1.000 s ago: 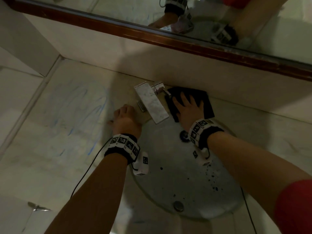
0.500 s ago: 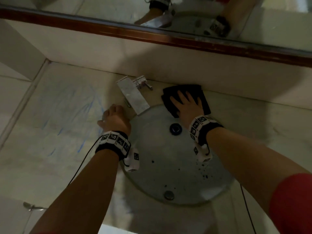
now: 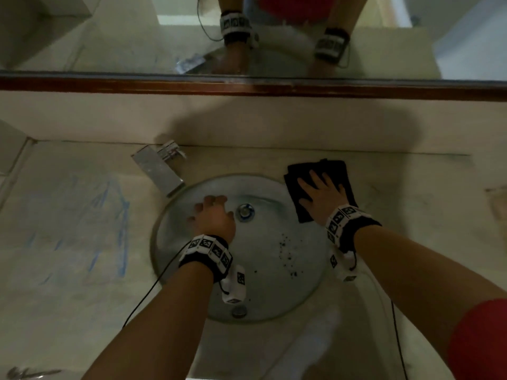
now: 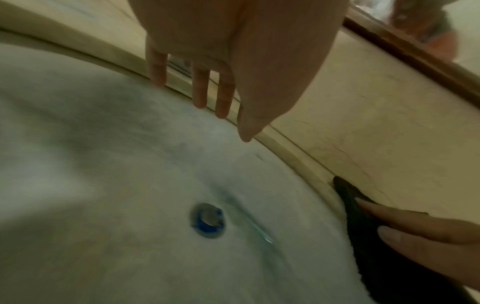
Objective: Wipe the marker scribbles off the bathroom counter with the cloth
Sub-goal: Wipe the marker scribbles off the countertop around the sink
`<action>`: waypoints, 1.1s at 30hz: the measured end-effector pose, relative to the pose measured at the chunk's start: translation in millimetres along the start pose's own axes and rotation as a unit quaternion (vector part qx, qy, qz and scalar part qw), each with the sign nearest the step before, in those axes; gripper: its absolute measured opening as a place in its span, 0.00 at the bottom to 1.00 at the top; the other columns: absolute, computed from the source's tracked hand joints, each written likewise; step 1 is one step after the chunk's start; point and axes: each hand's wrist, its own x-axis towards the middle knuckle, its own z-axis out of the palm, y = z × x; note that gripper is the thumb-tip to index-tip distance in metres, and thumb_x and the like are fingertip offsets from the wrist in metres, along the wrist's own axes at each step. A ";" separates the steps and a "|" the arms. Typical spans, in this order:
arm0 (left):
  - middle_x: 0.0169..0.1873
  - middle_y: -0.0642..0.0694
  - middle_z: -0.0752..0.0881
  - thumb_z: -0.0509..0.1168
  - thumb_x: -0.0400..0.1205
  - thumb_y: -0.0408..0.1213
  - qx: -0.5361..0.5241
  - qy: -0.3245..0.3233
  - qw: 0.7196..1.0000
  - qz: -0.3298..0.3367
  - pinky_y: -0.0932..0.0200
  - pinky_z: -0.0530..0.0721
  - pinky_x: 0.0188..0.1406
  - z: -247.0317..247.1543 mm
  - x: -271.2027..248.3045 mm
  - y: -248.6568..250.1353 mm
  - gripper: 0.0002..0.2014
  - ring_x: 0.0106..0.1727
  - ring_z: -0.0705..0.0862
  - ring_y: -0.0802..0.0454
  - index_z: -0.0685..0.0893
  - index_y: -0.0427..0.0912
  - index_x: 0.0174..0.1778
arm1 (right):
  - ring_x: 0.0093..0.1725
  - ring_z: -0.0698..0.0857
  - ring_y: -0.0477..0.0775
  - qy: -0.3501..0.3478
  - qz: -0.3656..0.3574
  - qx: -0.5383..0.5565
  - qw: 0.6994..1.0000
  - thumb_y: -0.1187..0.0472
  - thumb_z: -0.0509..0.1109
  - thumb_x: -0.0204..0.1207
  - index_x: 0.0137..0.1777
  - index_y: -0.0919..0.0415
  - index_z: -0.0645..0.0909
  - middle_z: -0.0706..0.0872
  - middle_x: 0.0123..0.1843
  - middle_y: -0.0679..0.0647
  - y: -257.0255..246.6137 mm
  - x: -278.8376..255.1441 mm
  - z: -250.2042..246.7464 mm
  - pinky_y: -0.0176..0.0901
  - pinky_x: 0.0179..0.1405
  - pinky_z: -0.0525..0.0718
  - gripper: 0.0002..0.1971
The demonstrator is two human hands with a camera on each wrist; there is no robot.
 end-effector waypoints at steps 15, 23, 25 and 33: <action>0.79 0.49 0.64 0.60 0.84 0.47 0.034 -0.041 0.990 0.130 0.34 0.62 0.72 17.6 -2.0 139.1 0.24 0.77 0.62 0.42 0.68 0.56 0.77 | 0.86 0.38 0.59 -0.043 0.070 0.034 0.996 0.40 0.56 0.84 0.83 0.33 0.41 0.36 0.87 0.43 132.7 -52.3 -1.0 0.68 0.82 0.51 0.34; 0.84 0.52 0.49 0.63 0.82 0.54 0.086 -0.094 0.984 0.123 0.29 0.52 0.78 34.0 14.1 178.9 0.33 0.84 0.47 0.42 0.57 0.60 0.82 | 0.85 0.35 0.65 -0.040 0.071 0.011 0.997 0.36 0.53 0.83 0.83 0.33 0.36 0.31 0.86 0.45 127.4 -40.3 2.7 0.71 0.81 0.48 0.35; 0.84 0.51 0.50 0.65 0.81 0.55 0.087 -0.083 0.985 0.128 0.28 0.53 0.78 35.7 18.1 181.5 0.34 0.83 0.49 0.42 0.58 0.60 0.82 | 0.85 0.36 0.66 -0.018 0.059 -0.002 0.998 0.36 0.52 0.83 0.83 0.34 0.36 0.32 0.86 0.45 115.9 -30.4 1.0 0.72 0.81 0.48 0.35; 0.79 0.50 0.60 0.67 0.79 0.48 0.077 -0.041 0.991 0.106 0.29 0.62 0.71 36.0 22.9 190.1 0.29 0.78 0.58 0.41 0.66 0.60 0.76 | 0.84 0.34 0.68 0.015 0.001 -0.013 1.000 0.36 0.52 0.83 0.84 0.36 0.37 0.32 0.86 0.48 54.8 19.6 -10.9 0.75 0.79 0.45 0.35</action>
